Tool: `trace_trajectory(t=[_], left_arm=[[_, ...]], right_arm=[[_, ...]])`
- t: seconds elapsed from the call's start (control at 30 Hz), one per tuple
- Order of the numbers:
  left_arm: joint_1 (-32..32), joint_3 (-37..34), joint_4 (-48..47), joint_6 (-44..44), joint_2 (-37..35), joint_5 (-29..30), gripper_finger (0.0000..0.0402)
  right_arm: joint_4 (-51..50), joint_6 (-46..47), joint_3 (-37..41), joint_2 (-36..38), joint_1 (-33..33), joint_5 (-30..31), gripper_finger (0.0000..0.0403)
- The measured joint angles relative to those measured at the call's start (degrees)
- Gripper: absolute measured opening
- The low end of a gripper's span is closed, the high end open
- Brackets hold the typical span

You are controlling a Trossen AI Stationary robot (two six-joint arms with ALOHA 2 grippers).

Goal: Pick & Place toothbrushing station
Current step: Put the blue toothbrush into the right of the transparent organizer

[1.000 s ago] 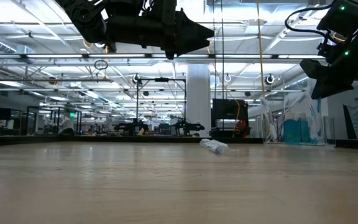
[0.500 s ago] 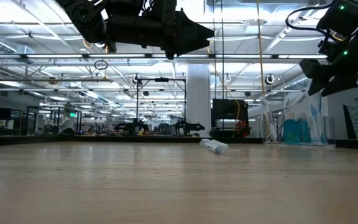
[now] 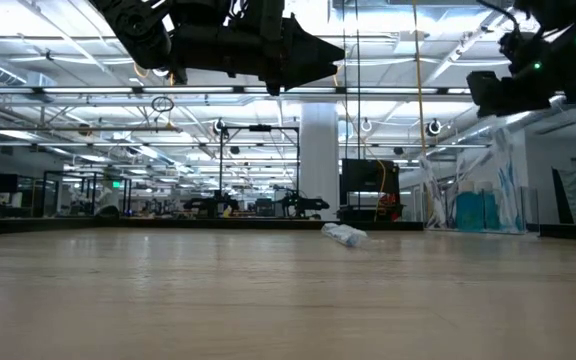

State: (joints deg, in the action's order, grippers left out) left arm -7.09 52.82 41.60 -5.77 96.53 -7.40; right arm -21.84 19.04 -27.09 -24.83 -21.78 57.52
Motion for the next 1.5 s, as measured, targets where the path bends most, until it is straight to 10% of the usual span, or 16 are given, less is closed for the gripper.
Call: trace_trajectory(t=[0.43, 0.77, 1.0, 1.5], left_arm=[[0.00, 0.00, -0.81, -1.28, 0.00, 0.00, 0.0239], [0.00, 0.00, -2.84, -1.50, 0.00, 0.00, 0.0239], [-0.04, 0.00, -4.50, 2.66, 0.00, 0.16, 0.0239], [2.66, 7.58, -19.10, 23.06, 14.67, 5.60, 0.0239]], right_arm=[[18.67, -15.18, 0.00, -0.01, 0.11, -7.73, 0.0167], [23.03, -7.99, 0.06, -2.99, 0.13, -45.11, 0.0166], [54.26, -4.28, 7.93, -9.51, 1.90, -69.17, 0.0166], [70.06, -9.67, 11.76, -11.90, 6.50, -71.23, 0.0166]])
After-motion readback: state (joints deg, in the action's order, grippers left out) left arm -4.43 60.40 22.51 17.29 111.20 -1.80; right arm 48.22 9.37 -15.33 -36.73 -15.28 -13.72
